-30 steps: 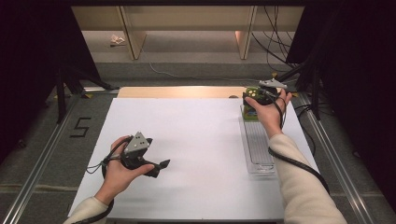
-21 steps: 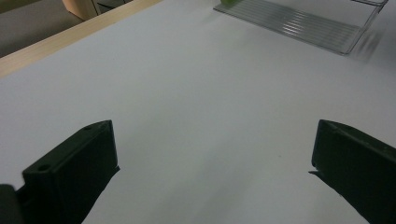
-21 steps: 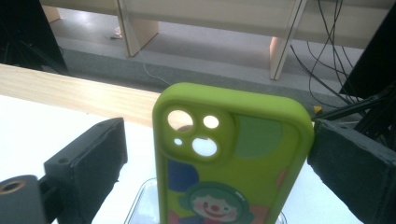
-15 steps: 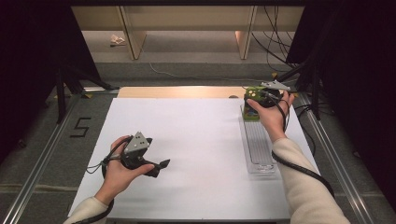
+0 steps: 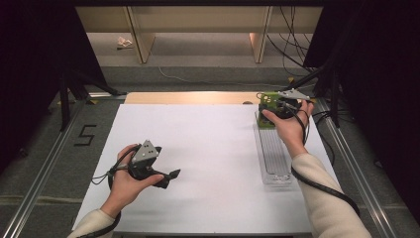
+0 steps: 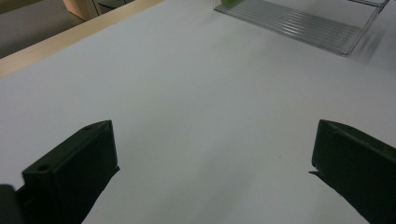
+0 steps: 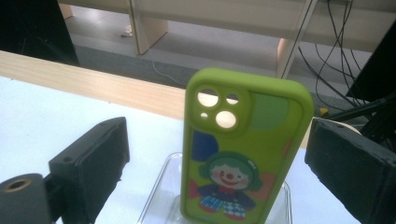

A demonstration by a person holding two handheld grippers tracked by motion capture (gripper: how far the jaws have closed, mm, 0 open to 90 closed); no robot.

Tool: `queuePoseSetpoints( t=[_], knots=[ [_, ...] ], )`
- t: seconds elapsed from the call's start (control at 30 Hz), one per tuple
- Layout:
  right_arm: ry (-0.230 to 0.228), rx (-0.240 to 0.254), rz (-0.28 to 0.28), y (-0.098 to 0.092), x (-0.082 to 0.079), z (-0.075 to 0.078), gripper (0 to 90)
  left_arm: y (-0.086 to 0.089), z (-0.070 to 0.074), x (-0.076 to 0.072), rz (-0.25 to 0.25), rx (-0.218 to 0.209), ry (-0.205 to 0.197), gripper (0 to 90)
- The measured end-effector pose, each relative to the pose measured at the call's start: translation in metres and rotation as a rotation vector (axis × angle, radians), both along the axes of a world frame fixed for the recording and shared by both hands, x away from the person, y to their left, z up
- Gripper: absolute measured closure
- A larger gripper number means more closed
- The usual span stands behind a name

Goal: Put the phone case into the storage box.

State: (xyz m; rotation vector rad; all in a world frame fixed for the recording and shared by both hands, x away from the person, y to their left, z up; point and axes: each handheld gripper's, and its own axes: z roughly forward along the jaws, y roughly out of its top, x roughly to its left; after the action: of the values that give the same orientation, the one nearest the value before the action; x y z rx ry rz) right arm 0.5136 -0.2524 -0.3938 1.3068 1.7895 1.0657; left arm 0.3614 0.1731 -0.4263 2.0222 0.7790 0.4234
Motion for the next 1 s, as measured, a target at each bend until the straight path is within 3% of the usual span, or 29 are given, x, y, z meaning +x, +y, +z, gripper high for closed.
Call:
queuePoseSetpoints(
  t=[0.67,1.0],
  knots=[
    [-0.021,0.017,0.044,0.000,-0.026,0.008,9.8,-0.001,0.001,-0.001,-0.001,-0.002,0.001,0.0],
    [-0.023,0.026,0.084,-0.002,-0.038,0.007,15.6,-0.001,0.001,-0.001,-0.002,-0.003,0.002,0.0]
  ],
)
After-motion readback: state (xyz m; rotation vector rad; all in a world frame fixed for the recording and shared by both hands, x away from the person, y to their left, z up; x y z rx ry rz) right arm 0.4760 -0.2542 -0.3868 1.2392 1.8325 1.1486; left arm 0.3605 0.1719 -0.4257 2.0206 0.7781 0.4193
